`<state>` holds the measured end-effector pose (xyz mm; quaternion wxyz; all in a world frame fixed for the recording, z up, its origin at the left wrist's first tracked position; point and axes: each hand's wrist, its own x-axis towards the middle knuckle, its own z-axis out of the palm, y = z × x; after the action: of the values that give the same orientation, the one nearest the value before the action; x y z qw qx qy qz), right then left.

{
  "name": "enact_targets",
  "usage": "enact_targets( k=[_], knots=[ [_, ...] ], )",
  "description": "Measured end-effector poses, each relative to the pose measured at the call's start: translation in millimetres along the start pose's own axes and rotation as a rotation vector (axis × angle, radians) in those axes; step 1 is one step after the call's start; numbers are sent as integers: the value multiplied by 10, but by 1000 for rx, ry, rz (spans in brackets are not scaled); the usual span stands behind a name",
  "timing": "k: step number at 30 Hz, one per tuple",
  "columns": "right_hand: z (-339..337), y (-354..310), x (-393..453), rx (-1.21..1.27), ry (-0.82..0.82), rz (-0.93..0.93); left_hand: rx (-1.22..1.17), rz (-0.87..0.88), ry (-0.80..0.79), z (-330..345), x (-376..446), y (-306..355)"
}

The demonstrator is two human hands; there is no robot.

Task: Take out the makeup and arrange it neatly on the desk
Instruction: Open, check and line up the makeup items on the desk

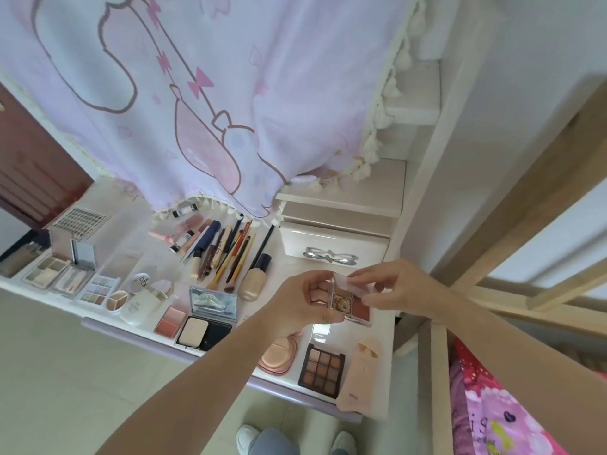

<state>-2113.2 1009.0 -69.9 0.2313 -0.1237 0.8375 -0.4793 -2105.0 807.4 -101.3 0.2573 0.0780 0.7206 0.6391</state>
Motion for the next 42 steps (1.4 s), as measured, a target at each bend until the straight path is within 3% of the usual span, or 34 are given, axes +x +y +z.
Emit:
enact_targets(
  k=[3,6,8,16,22,27,37,42],
  knots=[
    [-101,102,-1,168,8,77,9,-7,-44,50,85,-33],
    [-175,296,51,556,163,139,66,-16,-74,137,232,-98],
    [-170,429,82,614,268,202,162,-37,-67,229,362,-149],
    [-5,1011,335,397,359,368,949,-111,-118,511,854,-378],
    [132,1285,542,264,332,454,896,-330,-240,505,1130,-583],
    [197,1363,657,201,331,511,955,-431,-234,508,1263,-698],
    [189,1393,727,-43,366,562,937,-369,-160,411,1226,-678],
    [345,1318,628,-248,375,464,1029,-172,133,4,949,-605]
  ],
)
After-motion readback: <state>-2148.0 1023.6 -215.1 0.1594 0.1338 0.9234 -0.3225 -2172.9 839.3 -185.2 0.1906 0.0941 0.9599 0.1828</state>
